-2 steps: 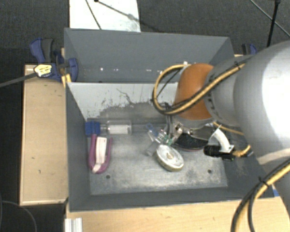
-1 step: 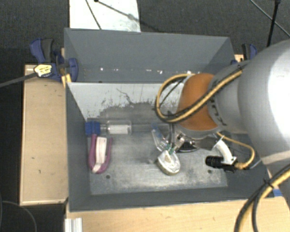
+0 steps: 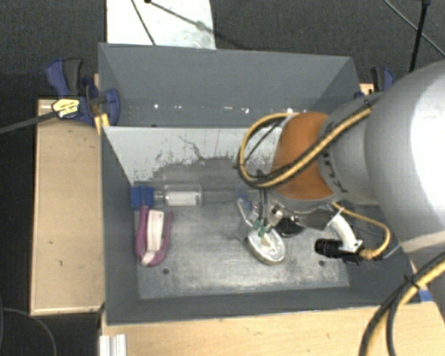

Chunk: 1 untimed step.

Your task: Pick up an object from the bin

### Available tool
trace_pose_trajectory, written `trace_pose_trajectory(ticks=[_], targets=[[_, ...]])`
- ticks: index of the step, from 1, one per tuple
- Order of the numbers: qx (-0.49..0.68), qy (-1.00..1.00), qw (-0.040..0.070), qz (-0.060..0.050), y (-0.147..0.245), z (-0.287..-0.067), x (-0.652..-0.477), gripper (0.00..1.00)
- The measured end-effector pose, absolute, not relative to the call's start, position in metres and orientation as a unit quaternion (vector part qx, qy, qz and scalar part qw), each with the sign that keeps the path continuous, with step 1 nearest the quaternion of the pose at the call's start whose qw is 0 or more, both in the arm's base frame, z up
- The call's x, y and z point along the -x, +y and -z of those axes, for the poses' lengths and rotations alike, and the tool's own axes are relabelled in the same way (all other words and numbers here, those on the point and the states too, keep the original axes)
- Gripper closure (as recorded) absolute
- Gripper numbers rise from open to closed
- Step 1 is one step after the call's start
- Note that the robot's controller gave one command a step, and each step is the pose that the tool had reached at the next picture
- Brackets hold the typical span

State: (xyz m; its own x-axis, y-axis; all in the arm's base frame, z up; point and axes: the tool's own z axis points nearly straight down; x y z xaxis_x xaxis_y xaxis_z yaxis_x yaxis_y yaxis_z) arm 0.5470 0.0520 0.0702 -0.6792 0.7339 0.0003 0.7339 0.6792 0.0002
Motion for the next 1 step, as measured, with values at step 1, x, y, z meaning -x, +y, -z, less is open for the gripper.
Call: trace_pose_trajectory(ticks=[1], targets=[[0.399, -0.917, -0.001, 0.001, 0.0519, -0.1009, -0.5477, 1.0]])
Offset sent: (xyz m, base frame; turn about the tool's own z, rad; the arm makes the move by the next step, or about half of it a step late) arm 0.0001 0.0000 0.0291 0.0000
